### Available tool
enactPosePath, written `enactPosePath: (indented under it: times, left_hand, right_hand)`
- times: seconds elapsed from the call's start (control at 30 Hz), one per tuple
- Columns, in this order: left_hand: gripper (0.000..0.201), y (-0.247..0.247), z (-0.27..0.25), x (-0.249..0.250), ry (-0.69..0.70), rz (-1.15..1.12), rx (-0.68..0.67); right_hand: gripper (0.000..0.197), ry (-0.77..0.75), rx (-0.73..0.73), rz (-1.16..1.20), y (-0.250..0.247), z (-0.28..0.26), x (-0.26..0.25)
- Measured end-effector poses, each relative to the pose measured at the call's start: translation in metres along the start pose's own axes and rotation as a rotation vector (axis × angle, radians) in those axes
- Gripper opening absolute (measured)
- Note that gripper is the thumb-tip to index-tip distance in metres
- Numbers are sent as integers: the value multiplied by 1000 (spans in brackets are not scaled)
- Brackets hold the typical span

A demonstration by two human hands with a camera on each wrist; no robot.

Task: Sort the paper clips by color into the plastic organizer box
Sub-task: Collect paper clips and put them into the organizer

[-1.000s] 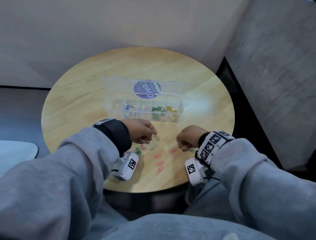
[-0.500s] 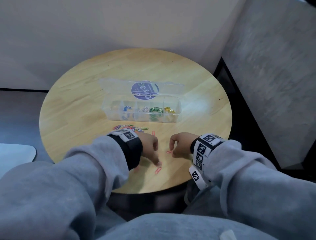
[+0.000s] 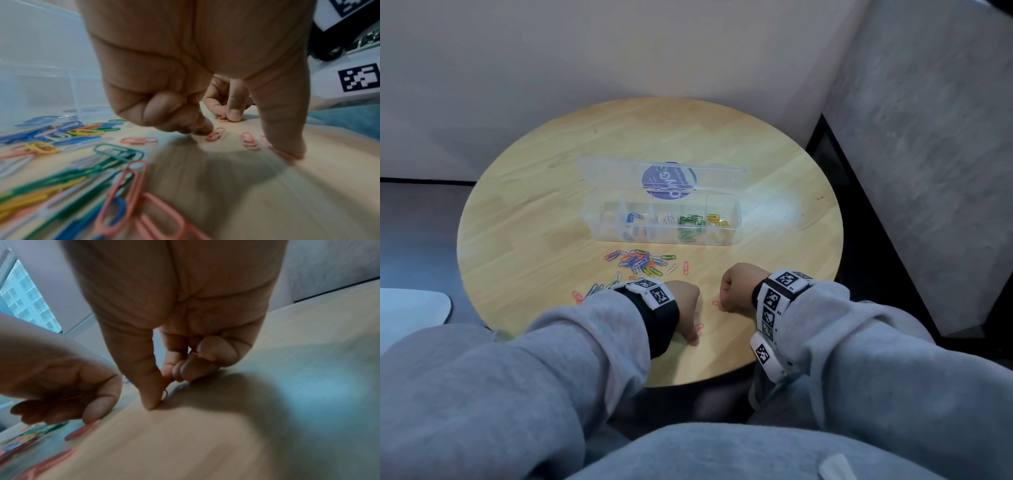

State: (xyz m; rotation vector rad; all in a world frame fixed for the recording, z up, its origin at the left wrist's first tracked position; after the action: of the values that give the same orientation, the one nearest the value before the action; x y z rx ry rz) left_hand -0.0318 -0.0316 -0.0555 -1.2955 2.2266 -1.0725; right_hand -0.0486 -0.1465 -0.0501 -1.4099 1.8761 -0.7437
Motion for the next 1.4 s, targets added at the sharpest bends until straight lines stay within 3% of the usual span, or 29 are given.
enactPosePath:
  times: [0.17,0.23,0.33,0.53,0.63,0.7,0.77,0.87,0.93,1.0,1.07,1.23,1.4]
  left_hand:
    - [27,-3,1,3,-12,25,29]
    - [27,-3,3,3,-15,43,21]
    - [29,-2,6,4,-19,46,20]
    - [27,-7,2,1,-2,12,23]
    - [9,-22,-3,-15,-5,-248,45]
    - [17,-33,-4,-31,14,-545,9]
    - [22,-44,-7,-47,16,-888,-47]
    - [26,-59,-17,-68,-3,-1267,-23]
    - [27,-62,-20,-81,-24,-1449,-5]
    - [26,-63,-23,-91,-28,-1572,-14]
    - [26,-62,-26,-97,-28,-1612,-25]
    - [23,-55,-28,-106,-73,-1592,-75]
    - [24,-50,-27,-106,-69,-1558,-131]
  right_hand:
    - [17,32,28,107,-9,-3,7]
    - [10,43,23,336,-10,-3,13]
    - [18,39,28,684,-10,0,23]
    - [20,77,30,1005,-7,5,29]
    - [29,131,-15,1158,-5,6,22]
    - [33,147,-29,1207,-5,8,17]
    - [33,125,-26,1201,-6,10,11]
    - [25,73,-49,1145,-8,15,-1]
    - [18,31,-34,985,-11,22,-8]
    - [14,13,88,712,-19,28,-13]
    - [14,21,178,530,-25,32,-19]
    - [39,104,198,275,-24,52,-28]
    - [35,126,170,105,-23,62,-37]
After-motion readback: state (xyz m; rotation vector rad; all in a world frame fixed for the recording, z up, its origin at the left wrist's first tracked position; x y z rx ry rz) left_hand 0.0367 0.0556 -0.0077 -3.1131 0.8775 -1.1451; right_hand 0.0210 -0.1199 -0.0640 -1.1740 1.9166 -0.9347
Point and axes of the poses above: each hand's wrist, its own z-axis towards the middle knuckle, its own y-axis out of the palm, x = y × z, the point moved 4 cm from there along z, towards the middle knuckle, and after that the axes turned 5 degrees about -y, right-handed, at the moved point
